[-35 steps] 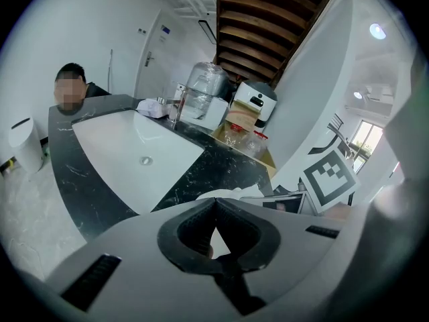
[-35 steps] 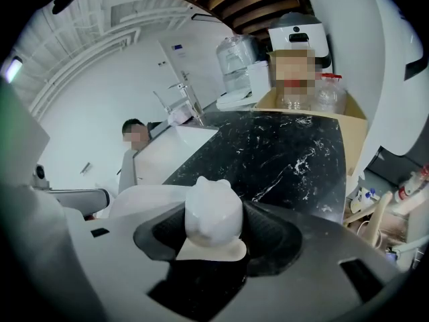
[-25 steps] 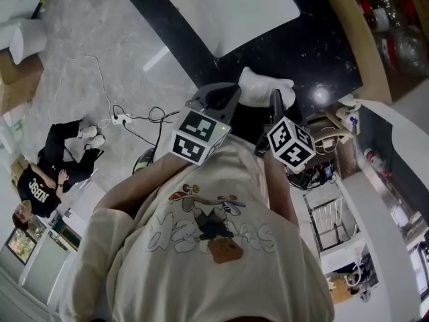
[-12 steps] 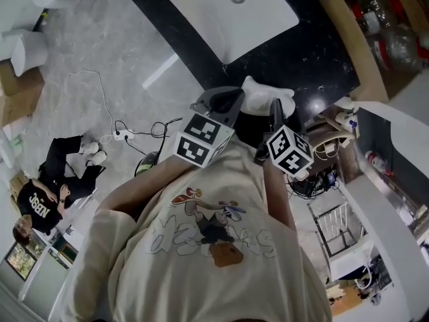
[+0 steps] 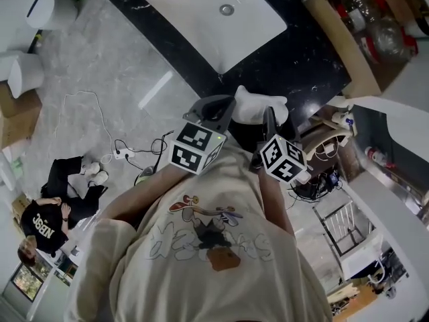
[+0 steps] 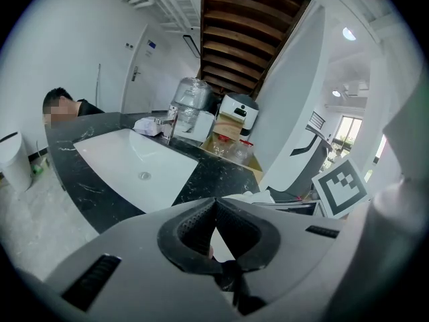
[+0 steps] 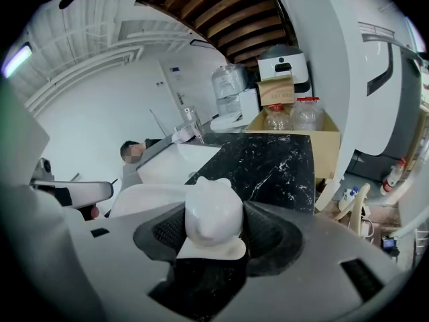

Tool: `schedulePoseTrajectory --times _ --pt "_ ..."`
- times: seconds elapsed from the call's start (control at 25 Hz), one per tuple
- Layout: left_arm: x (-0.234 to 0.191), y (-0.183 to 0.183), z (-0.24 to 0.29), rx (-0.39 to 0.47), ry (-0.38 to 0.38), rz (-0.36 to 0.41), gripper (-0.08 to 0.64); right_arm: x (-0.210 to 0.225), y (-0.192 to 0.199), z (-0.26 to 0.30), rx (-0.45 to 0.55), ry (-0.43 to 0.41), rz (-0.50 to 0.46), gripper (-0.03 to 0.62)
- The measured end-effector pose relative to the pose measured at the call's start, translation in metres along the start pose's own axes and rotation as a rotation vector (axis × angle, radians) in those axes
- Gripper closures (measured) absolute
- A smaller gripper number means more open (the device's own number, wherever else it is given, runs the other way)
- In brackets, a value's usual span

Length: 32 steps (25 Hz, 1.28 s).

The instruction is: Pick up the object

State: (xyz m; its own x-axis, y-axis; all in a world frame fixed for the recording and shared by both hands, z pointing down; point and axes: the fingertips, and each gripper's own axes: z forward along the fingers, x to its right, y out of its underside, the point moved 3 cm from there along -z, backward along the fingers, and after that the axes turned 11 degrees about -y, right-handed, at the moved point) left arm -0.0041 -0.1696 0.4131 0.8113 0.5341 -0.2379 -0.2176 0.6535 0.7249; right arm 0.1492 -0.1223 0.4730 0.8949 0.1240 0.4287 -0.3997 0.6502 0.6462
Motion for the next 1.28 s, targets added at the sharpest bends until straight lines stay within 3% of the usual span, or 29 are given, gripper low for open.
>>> schedulePoseTrajectory --times 0.64,0.84,1.28 --pt "0.004 -0.005 -0.005 0.039 0.009 0.018 0.546 -0.013 0.008 -0.029 0.039 -0.003 0.041 0.339" --pt "0.005 -0.01 -0.008 0.069 0.008 0.023 0.546 -0.017 -0.001 -0.04 0.07 -0.001 0.012 0.339" --pt "0.0 -0.002 -0.018 0.064 0.033 0.015 0.546 -0.028 0.009 -0.051 0.078 0.023 0.038 0.339"
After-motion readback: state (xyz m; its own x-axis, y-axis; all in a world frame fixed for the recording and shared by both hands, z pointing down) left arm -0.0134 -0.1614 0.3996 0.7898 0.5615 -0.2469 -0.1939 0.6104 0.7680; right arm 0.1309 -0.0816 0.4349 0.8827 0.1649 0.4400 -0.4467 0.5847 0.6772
